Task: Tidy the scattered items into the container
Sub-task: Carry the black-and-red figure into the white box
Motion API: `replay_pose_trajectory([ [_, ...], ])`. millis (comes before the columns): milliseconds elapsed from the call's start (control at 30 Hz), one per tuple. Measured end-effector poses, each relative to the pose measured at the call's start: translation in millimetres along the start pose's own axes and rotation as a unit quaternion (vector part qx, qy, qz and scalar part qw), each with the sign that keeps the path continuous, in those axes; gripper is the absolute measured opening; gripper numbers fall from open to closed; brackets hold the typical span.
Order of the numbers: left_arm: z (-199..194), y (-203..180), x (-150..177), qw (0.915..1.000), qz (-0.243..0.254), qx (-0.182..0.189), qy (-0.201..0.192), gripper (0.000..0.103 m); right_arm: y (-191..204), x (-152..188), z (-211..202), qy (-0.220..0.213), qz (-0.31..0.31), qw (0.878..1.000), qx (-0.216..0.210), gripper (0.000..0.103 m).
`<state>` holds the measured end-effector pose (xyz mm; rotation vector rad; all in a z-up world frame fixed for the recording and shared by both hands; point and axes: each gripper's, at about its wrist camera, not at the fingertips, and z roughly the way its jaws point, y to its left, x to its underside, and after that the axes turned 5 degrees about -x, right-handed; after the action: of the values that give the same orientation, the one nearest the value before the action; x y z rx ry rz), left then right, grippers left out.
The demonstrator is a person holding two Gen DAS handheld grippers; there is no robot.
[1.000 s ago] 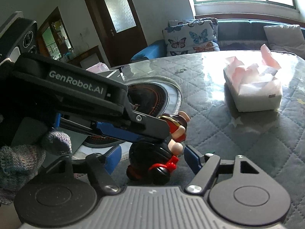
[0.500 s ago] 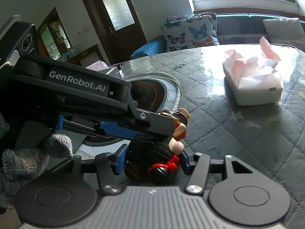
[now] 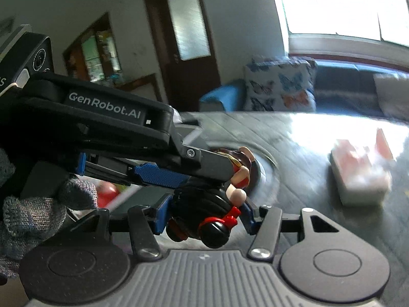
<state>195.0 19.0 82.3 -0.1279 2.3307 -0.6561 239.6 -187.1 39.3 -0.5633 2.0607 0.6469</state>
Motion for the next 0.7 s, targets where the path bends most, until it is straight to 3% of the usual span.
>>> replay_pose_trajectory([
  [267, -58.1, 57.1, -13.3, 0.9964, -0.043, -0.05, -0.053, 0.05, 60.5, -29.3, 39.4, -0.001, -0.05, 0.996, -0.068, 0.056],
  [700, -94.6, 154.0, -20.2, 0.9843, -0.119, -0.114, -0.063, 0.05, 128.7, -35.2, 127.5, 0.062, -0.058, 0.982, -0.167, 0.056],
])
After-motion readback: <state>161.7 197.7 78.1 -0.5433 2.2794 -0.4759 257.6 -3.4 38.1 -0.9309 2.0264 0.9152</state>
